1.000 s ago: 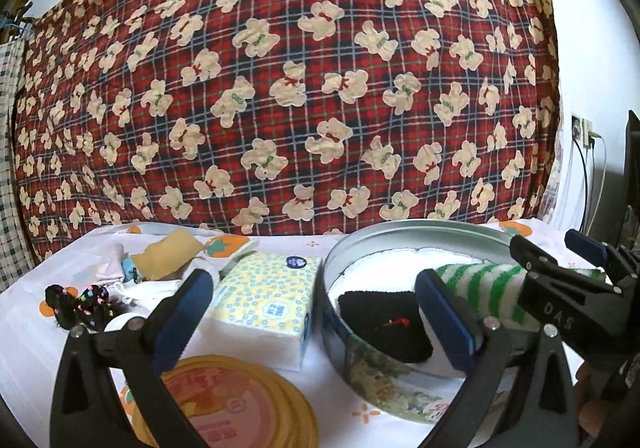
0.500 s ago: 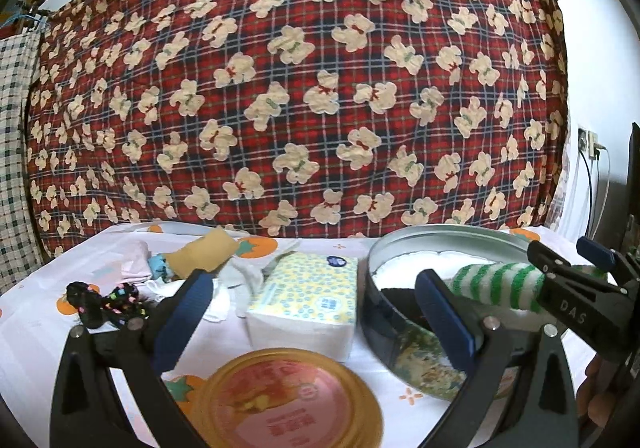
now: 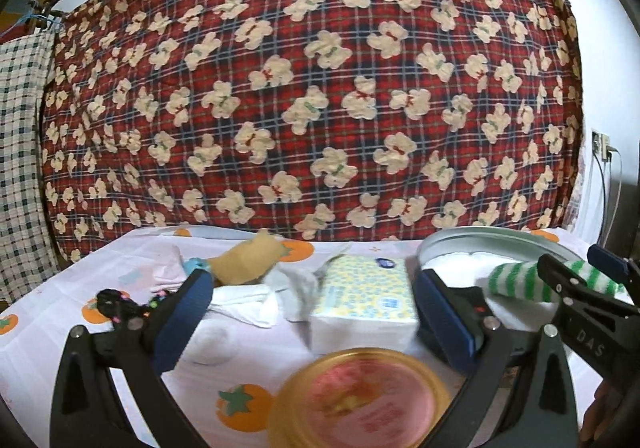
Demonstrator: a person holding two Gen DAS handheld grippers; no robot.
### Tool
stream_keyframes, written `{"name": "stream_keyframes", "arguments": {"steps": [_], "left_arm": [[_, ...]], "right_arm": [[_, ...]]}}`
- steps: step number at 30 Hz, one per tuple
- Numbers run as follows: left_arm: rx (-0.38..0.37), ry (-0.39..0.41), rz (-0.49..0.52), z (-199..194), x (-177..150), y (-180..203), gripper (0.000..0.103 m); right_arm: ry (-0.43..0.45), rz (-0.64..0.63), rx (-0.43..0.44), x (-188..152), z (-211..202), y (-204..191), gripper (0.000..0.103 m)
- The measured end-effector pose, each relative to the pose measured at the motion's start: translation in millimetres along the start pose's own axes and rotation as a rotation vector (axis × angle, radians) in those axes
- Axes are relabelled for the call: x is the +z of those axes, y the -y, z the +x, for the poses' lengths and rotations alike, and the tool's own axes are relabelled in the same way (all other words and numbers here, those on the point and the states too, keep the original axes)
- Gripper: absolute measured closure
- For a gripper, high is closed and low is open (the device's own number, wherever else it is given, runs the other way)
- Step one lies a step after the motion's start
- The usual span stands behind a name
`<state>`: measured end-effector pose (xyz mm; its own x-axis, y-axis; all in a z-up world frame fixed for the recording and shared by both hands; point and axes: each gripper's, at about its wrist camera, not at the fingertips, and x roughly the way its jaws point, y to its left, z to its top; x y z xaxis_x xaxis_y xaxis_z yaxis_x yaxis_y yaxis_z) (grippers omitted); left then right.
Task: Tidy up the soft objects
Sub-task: 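Withdraw both tools from the tin back toward the remaining items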
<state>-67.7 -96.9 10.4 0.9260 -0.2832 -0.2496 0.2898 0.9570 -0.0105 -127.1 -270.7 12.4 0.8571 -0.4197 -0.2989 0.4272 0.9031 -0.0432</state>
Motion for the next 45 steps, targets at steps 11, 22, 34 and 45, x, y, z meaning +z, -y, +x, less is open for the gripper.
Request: {"name": "stream_keyframes", "arguments": {"steps": [11,22,34,45], "left_arm": [[0.075,-0.024,-0.022,9,-2,-57,0.001],[0.141,-0.066,-0.063,21,-5,-110,0.001],[0.196,-0.089,-0.093,30,-6,-158,0.001],[0.245,-0.110,-0.104,38,-8,-192,0.001]], "right_arm": [[0.003,-0.024,0.092,-2,-3,-63,0.027],[0.008,-0.047,0.193,-3,-8,-127,0.027],[0.004,-0.065,0.274,-1,-9,-189,0.027],[-0.010,-0.065,0.311,1,-3,-221,0.027]]}}
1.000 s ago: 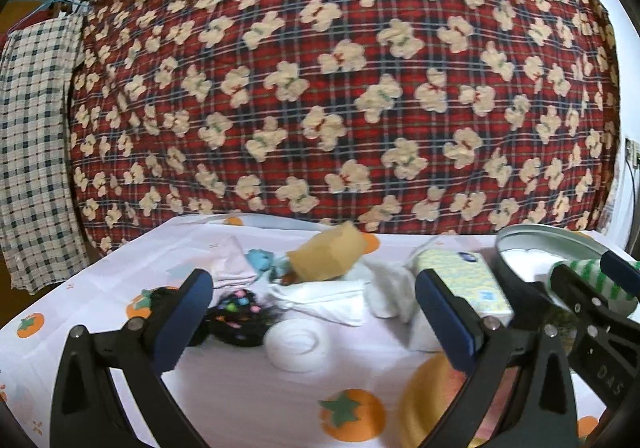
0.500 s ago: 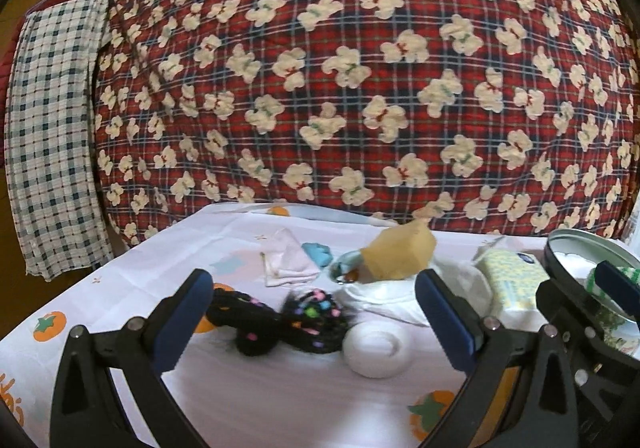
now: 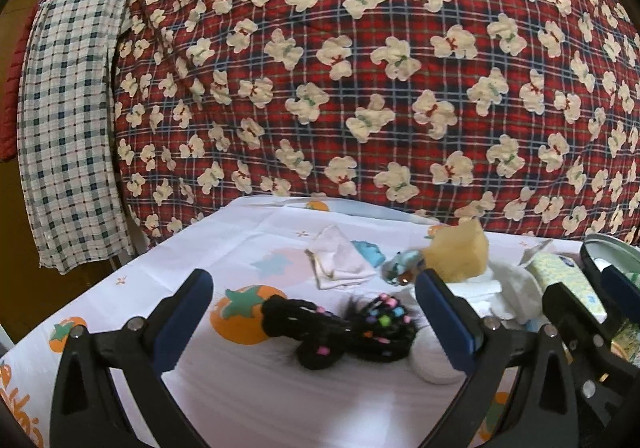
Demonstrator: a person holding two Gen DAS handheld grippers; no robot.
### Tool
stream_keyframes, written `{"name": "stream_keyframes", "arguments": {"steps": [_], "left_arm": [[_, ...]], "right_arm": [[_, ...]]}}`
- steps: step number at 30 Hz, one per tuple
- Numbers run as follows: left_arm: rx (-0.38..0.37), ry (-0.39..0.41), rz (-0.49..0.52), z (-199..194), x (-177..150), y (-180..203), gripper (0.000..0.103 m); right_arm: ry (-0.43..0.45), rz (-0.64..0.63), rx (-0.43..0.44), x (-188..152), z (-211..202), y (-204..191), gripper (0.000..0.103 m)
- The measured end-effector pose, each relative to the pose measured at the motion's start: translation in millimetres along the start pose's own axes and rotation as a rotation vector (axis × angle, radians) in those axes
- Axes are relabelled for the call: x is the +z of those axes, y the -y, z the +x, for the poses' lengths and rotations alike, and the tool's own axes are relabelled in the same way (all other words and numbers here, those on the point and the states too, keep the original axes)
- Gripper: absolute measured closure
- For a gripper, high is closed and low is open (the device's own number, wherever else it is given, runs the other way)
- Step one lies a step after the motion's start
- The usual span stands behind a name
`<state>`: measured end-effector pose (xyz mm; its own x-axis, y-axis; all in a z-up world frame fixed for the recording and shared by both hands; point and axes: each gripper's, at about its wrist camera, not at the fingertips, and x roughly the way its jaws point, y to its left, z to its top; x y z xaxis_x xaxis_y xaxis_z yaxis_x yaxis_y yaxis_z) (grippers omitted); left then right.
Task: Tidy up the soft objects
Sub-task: 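Withdraw both tools from the tin back toward the remaining items, then grasp the black beaded hair tie with the left tool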
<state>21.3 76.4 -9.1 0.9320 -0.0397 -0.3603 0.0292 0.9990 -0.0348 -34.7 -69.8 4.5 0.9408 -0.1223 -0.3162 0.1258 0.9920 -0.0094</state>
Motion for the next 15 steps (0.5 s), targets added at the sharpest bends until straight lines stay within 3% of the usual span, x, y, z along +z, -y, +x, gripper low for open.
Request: {"name": "stream_keyframes", "arguments": {"steps": [6,15], "left_arm": [[0.029,-0.044,-0.013,17,3,-25,0.001],[0.104,-0.190,-0.217,53,-2,-92,0.002]], "right_arm": [[-0.004,0.002,0.009,2,6,-8,0.027],[-0.018,0.038,0.041,2,7,-1,0.027]]}}
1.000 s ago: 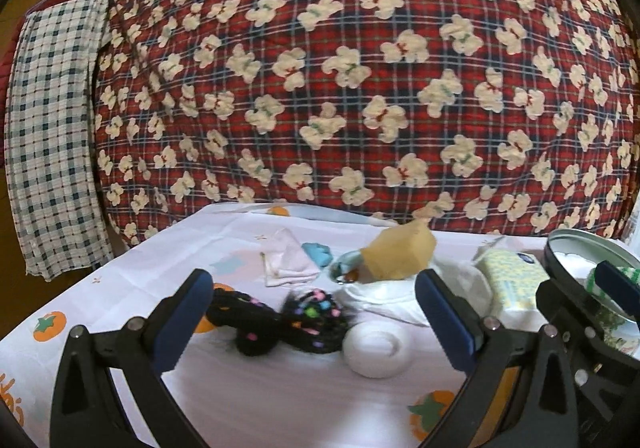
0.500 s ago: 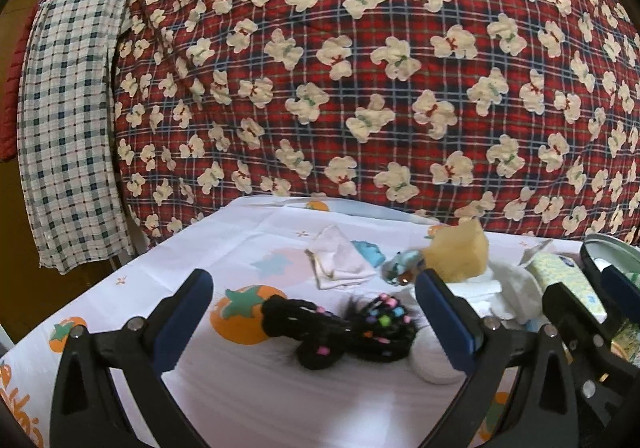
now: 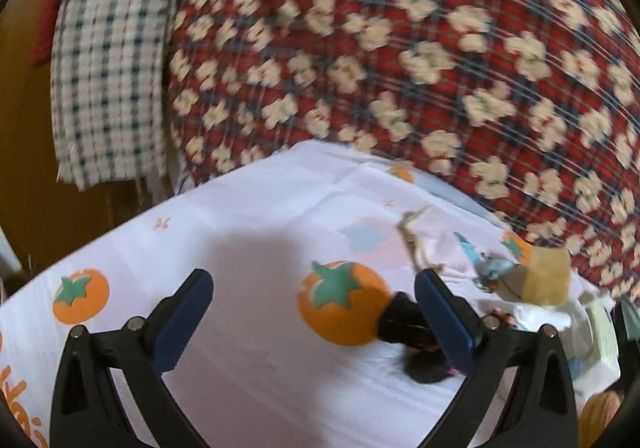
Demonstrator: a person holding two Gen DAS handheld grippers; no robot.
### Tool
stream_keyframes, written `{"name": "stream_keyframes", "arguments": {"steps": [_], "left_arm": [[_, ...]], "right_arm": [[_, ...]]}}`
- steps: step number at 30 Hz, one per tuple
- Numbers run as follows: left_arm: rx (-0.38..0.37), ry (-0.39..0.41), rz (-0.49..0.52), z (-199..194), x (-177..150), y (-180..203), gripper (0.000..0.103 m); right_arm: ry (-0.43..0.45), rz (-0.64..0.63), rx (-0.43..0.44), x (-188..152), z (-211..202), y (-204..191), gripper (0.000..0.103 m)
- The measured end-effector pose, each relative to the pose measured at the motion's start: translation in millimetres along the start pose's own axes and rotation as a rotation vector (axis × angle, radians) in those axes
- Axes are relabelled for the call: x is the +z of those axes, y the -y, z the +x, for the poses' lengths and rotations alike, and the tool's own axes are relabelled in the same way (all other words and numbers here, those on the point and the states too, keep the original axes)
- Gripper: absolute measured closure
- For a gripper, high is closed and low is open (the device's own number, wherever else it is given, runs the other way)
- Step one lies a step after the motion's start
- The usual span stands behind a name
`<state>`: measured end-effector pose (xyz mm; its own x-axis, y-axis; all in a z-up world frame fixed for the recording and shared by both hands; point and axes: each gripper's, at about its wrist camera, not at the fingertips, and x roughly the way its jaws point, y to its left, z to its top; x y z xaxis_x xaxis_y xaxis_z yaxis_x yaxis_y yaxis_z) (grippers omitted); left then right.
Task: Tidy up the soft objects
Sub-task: 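Grasp the black beaded hair tie with the left tool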
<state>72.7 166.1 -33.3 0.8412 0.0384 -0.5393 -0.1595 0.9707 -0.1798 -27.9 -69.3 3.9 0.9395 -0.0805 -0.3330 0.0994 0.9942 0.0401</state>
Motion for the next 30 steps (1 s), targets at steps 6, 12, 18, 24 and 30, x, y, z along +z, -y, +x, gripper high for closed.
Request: {"name": "stream_keyframes", "arguments": {"steps": [6,12,18,24,30], "left_arm": [[-0.041,-0.068,-0.035,16,-2,-9,0.007],[-0.141,-0.094,0.193,18,-8,35,0.007],[-0.229,-0.104,0.522,11,-30,95,0.017],[-0.262,-0.264,0.634,37,-40,116,0.030],[-0.303,-0.295,0.628,37,-44,116,0.052]], "right_arm": [[-0.035,0.026,0.020,-1,4,7,0.027],[-0.058,0.072,0.024,0,7,18,0.027],[-0.067,0.104,0.016,2,8,26,0.027],[-0.080,0.115,0.011,3,9,30,0.027],[-0.081,0.121,0.003,3,9,32,0.027]]}}
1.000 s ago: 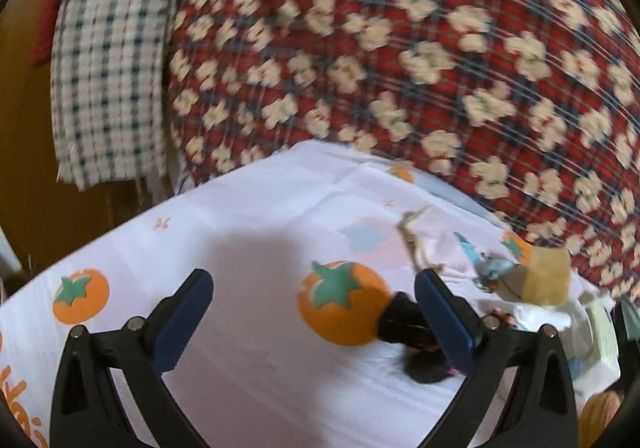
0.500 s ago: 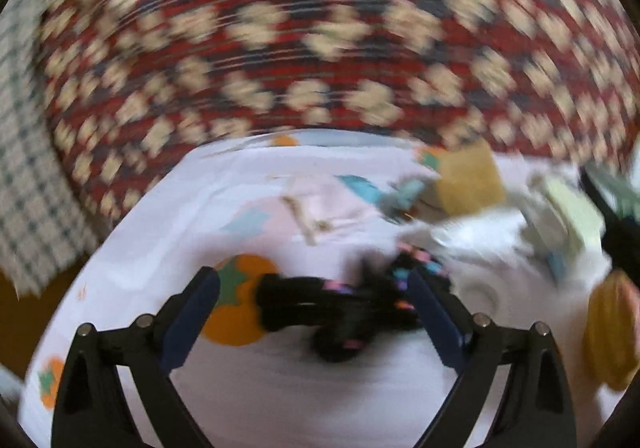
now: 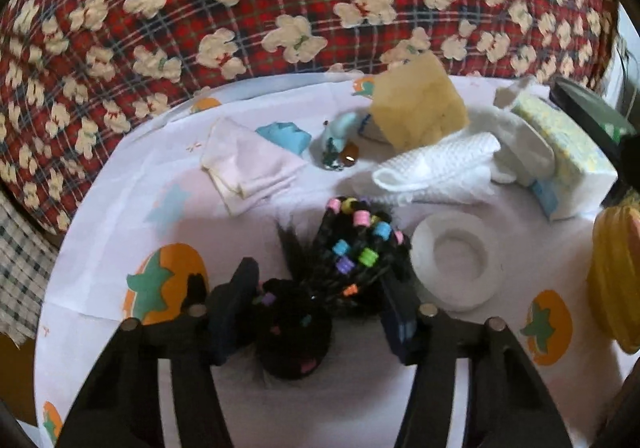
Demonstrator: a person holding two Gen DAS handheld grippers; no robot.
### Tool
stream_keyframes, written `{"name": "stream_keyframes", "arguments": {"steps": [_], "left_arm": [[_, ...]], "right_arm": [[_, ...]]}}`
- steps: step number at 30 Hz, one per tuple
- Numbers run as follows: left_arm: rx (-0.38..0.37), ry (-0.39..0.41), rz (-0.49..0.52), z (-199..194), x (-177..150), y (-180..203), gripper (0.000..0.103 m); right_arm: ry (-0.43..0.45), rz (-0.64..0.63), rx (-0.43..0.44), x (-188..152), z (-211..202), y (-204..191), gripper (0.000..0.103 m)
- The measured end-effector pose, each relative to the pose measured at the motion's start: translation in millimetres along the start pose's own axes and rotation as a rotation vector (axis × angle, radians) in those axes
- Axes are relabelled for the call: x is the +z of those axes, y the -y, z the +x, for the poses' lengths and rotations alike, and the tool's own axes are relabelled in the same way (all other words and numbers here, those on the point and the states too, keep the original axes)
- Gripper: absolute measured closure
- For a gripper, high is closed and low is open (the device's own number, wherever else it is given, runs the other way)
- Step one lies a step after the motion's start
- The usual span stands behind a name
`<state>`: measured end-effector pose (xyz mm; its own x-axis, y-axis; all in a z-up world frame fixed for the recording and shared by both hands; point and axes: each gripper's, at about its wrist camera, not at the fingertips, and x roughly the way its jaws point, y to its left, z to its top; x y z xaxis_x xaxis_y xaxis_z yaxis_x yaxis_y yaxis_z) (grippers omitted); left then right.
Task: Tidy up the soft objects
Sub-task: 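Grasp the black beaded hair tie with the left tool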
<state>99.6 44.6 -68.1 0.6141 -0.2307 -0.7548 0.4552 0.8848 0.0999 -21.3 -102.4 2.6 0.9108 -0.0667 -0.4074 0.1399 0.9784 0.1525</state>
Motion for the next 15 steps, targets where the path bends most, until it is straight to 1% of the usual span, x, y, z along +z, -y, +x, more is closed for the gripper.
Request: {"name": "stream_keyframes", "arguments": {"steps": [2,3,4,5,7,9,11,12,15], "left_arm": [[0.011,0.005,0.034,-1,-1,8,0.056],[0.012,0.010,0.044,-1,-1,9,0.062],[0.013,0.019,0.046,-3,-1,10,0.065],[0.012,0.032,0.037,-5,-1,8,0.085],[0.010,0.064,-0.007,-10,0,-1,0.085],[0.009,0.108,-0.096,-18,-1,-19,0.085],[-0.020,0.143,-0.212,-27,-3,-43,0.085],[-0.036,0.153,-0.265,-29,-4,-54,0.085],[-0.050,0.155,-0.356,-29,-7,-72,0.085]], "right_arm": [[0.004,0.005,-0.008,1,-1,3,0.027],[0.006,0.011,-0.012,1,-1,4,0.027],[0.007,0.016,-0.015,2,0,6,0.027],[0.007,0.021,-0.017,2,0,7,0.027],[0.003,0.026,-0.020,2,2,9,0.027],[0.000,0.025,-0.016,2,3,8,0.027],[-0.011,0.014,-0.002,1,6,4,0.027],[-0.020,0.007,0.006,0,7,1,0.027],[-0.055,-0.012,0.043,-4,11,-10,0.027]]}}
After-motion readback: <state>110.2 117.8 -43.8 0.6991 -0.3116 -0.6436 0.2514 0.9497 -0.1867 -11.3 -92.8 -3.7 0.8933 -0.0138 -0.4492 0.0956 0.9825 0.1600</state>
